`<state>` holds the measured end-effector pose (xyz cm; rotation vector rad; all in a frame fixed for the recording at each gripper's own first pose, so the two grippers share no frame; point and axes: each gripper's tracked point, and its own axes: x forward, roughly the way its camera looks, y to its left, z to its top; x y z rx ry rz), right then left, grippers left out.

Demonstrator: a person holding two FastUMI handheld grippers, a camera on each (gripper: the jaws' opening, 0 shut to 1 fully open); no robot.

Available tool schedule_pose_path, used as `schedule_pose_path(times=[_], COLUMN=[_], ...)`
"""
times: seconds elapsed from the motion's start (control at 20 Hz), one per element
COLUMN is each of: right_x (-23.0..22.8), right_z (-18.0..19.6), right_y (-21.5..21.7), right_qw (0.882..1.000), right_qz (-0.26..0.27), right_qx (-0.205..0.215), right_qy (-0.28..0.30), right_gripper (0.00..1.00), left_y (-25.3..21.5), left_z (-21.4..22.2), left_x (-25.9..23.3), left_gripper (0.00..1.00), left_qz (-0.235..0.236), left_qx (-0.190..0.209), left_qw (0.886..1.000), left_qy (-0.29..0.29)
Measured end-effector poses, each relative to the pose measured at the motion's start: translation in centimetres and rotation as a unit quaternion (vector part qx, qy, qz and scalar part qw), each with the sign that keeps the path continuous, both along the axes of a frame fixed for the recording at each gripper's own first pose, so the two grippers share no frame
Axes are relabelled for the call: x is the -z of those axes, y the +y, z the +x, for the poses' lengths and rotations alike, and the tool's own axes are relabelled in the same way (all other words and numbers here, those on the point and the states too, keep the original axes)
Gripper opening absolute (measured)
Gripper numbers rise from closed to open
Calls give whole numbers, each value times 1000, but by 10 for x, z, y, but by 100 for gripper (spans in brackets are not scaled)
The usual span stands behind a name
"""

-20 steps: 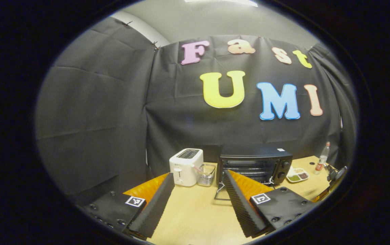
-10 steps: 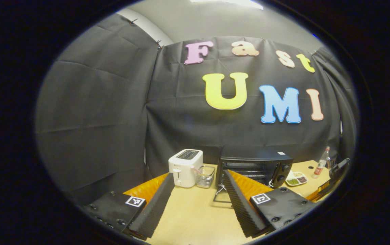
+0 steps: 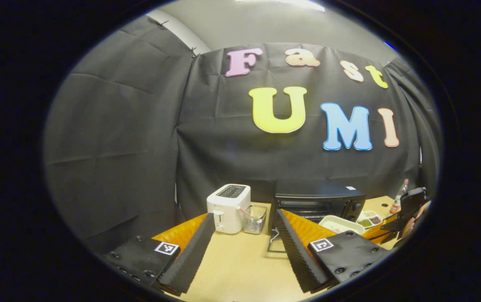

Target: Open the electric oven with the left hand, put the food in, and close the electric oven.

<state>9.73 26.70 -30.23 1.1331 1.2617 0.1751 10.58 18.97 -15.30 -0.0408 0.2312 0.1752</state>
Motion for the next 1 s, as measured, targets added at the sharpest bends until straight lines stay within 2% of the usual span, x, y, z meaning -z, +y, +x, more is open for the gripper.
schedule_pose_path(times=[0.1,0.25,0.5,1.0], right_x=[3,10,20,39], right_z=[12,33,66,131], right_y=[14,32,62,76], right_qw=[999,996,989,966], right_qz=[0,-1,21,15], right_qx=[32,85,143,256], right_qy=[0,3,18,14], right_gripper=[0,0,0,1], left_y=[9,17,31,54], left_z=[6,10,16,21], left_x=[4,7,21,40], left_gripper=[98,100,100,100], left_qz=[-1,1,3,15], left_qx=[-2,1,2,-4], left_qw=[1000,1000,1000,999], left_qy=[5,5,21,49])
